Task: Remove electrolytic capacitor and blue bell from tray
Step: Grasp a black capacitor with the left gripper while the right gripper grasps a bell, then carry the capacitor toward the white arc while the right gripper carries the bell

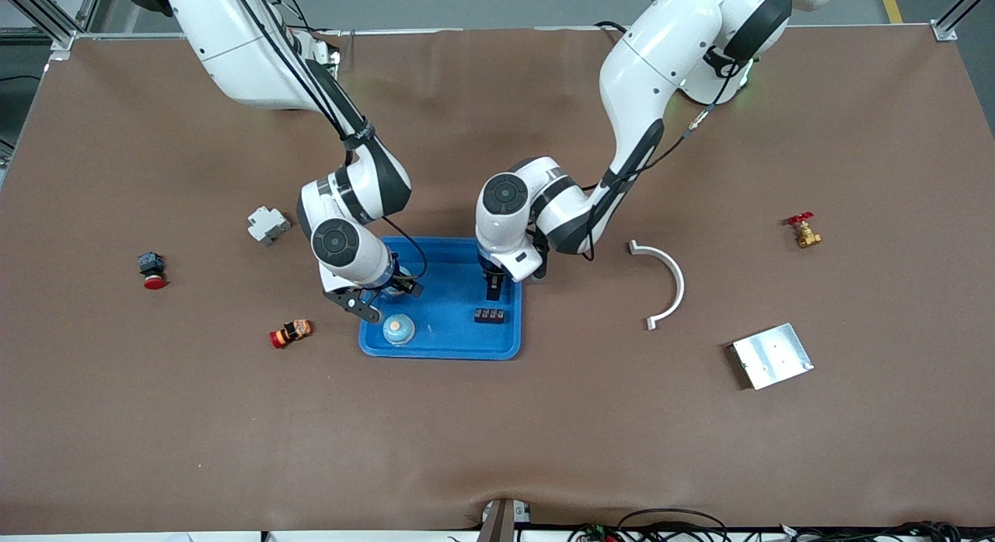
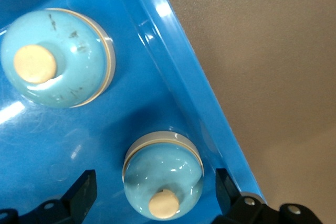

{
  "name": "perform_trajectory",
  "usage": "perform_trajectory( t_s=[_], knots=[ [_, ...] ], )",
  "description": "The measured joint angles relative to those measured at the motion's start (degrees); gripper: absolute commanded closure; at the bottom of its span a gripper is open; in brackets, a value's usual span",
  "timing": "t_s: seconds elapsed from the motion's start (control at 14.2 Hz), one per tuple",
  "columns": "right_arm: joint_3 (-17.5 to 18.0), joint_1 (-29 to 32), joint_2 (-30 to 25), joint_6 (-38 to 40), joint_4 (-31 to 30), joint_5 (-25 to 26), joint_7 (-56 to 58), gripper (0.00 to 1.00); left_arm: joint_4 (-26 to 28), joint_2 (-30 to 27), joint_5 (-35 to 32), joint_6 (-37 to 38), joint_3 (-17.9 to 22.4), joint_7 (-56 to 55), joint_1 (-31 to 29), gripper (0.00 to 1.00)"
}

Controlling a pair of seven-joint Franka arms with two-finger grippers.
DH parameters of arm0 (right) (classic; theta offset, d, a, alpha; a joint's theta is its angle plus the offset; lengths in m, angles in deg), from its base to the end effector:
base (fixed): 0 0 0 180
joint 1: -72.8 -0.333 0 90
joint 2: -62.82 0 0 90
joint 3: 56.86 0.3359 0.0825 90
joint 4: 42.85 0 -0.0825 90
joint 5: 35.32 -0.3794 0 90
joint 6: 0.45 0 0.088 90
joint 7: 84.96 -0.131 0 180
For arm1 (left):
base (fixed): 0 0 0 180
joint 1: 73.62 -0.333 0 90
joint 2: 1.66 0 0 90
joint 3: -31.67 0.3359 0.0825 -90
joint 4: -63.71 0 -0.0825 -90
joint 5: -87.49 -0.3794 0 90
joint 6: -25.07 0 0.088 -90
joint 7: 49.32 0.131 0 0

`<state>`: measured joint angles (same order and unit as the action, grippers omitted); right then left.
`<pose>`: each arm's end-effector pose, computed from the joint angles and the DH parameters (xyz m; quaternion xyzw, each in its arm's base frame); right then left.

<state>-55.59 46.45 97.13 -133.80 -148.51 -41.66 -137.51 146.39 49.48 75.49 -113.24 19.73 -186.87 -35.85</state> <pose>0.5631 0.2983 0.1865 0.9640 -0.2559 -0.0727 0.0033 0.5068 -0.5458 0.1625 0.7418 0.6687 -0.0089 0.0500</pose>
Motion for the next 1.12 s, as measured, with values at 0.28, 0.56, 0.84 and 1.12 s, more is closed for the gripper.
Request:
perform_trajectory(
  t_s=[0.28,0.56,0.84,1.12],
  knots=[
    [0.04,0.0,0.26,-0.24,0.06,-0.02,-0.1,0.0,-0.38,-0.04,-2.25,0.0,0.24,1.41,0.88,1.0],
    [0.03,0.0,0.27,-0.24,0.1,-0.03,-0.22,0.0,-1.32,-0.13,-3.7,-0.02,0.59,3.1,0.76,1.0],
    [0.04,0.0,0.31,-0.24,0.14,-0.03,-0.36,0.11,-1.95,-2.94,-3.77,2.57,0.58,10.03,0.46,1.0],
    [0.08,0.0,0.36,-0.15,0.2,-0.06,-0.49,0.39,-1.93,-9.29,-2.6,9.77,0.38,24.77,0.03,1.0]
  ],
)
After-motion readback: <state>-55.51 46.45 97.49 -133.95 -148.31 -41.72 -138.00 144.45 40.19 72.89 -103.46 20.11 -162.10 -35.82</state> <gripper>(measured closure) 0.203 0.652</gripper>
